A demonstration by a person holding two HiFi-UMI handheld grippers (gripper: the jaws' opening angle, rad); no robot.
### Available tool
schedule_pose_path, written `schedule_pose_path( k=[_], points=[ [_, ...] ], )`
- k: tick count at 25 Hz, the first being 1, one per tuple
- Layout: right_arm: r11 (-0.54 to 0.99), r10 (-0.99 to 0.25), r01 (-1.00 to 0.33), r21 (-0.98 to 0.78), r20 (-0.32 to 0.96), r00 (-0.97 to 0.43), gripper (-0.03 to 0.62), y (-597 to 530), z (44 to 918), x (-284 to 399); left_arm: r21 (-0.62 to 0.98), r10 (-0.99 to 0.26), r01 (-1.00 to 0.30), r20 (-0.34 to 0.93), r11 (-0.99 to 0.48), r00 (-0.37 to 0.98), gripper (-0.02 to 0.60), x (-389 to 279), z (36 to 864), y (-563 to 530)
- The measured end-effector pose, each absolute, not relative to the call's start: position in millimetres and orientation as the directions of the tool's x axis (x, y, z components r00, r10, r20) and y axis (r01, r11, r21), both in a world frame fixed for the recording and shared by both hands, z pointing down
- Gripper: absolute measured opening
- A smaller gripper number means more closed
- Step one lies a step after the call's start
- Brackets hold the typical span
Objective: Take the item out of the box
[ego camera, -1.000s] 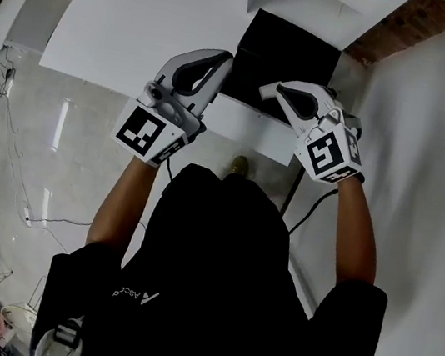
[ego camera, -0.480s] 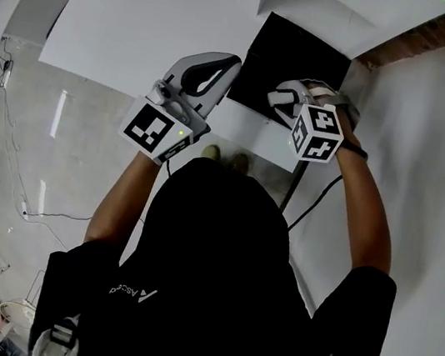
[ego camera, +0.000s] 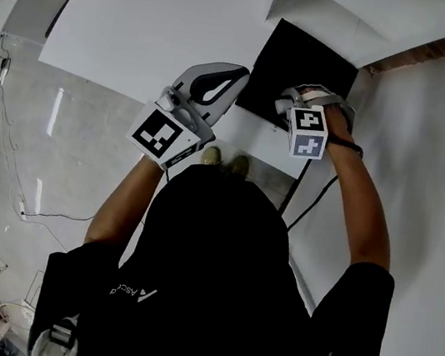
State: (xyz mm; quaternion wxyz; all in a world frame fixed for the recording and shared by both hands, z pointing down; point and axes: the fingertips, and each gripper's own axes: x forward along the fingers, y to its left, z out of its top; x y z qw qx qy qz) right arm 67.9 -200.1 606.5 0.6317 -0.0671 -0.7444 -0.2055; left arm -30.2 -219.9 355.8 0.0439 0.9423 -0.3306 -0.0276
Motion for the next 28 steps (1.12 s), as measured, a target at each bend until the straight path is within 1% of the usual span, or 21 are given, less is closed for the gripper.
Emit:
schedule_pose_path(
  k=[5, 6, 7, 11, 13, 15, 18, 22, 25, 28],
  points=[
    [0.896, -0.184, 0.377, 0.234, 0.969, -0.166, 0.196, -205, 624, 70, 0.116, -0.621, -0.617, -0.004, -0.779, 0.784, -0.002, -30, 365, -224],
    [0.895, -0.192, 0.373, 0.244, 0.966, -0.170, 0.176, -206, 624, 70, 0.117, -0.618, -0.614, -0.003, -0.781, 0.786, -0.002, -29, 366, -224],
    [0.895, -0.198, 0.369, 0.251, 0.964, -0.176, 0.172, -207, 623, 70, 0.118, -0.616, -0.611, -0.002, -0.783, 0.788, -0.002, -29, 366, -224],
    [0.907, -0.199, 0.331, 0.262, 0.957, -0.211, 0.167, -207, 620, 68, 0.111, -0.602, -0.599, 0.006, -0.793, 0.798, -0.002, -28, 371, -223],
    [0.917, -0.214, 0.282, 0.281, 0.945, -0.246, 0.166, -208, 613, 65, 0.110, -0.595, -0.592, 0.007, -0.798, 0.804, -0.002, -27, 371, -222],
    [0.929, -0.247, 0.198, 0.313, 0.922, -0.299, 0.166, -212, 599, 63, 0.108, -0.590, -0.587, 0.009, -0.802, 0.808, -0.002, -26, 371, -222],
    [0.935, -0.313, 0.033, 0.353, 0.865, -0.392, 0.166, -216, 568, 60, 0.102, -0.583, -0.581, 0.012, -0.808, 0.813, -0.002, -25, 370, -222],
    [0.911, -0.408, -0.169, 0.375, 0.773, -0.485, 0.166, -215, 527, 63, 0.100, -0.574, -0.571, 0.004, -0.815, 0.819, -0.002, -22, 365, -221],
    [0.877, -0.481, -0.306, 0.371, 0.688, -0.544, 0.166, -211, 494, 66, 0.086, -0.560, -0.558, 0.002, -0.825, 0.828, -0.002, -15, 361, -219],
    [0.831, -0.554, -0.445, 0.334, 0.562, -0.614, 0.166, -210, 454, 67, 0.077, -0.547, -0.545, -0.014, -0.835, 0.837, -0.002, -5, 354, -218]
  ],
)
